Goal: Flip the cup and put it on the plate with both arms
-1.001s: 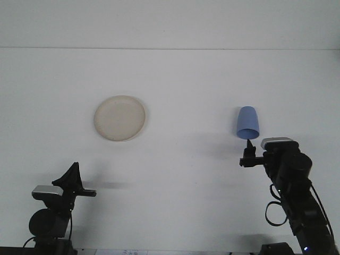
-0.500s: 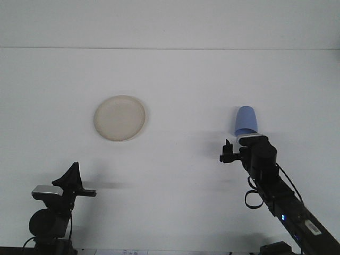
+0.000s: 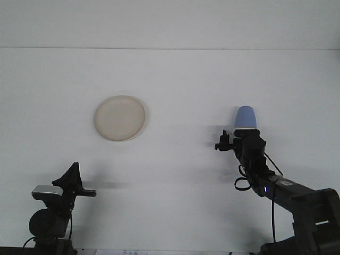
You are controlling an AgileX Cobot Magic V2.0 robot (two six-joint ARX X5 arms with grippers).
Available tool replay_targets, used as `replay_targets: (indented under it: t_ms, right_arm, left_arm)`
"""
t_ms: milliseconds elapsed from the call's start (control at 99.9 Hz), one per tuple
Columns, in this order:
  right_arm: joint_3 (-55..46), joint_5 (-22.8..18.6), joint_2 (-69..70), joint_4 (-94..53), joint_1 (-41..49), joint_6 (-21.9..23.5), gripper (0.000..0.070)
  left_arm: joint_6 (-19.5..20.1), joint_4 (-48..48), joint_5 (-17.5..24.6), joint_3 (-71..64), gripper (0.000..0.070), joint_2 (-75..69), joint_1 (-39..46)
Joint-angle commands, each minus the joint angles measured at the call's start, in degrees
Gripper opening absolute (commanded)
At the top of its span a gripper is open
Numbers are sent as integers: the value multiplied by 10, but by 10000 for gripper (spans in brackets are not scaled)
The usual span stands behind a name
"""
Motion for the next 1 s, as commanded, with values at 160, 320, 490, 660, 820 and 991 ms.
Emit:
replay_targets:
  t_ms: [160, 320, 490, 660, 820, 991]
  right_arm:
    - [38, -45, 37, 14, -28, -2, 15]
    - [39, -60, 29, 10, -30, -3, 0]
    - [39, -61, -42, -80, 5, -16, 0]
    - [85, -63, -187, -317, 71, -32, 0]
    - [232, -107, -260, -626, 142, -48, 0]
    - [386, -115, -240, -859, 231, -84, 0]
  left_arm:
    - [-3, 5, 3, -11, 16, -1, -1]
    - [-3, 5, 3, -11, 16, -1, -1]
    - [-3, 5, 3, -11, 16, -1, -1]
    - [-3, 5, 3, -11, 16, -1, -1]
    - [-3, 5, 3, -11, 16, -1, -1]
    - [-3, 5, 3, -11, 16, -1, -1]
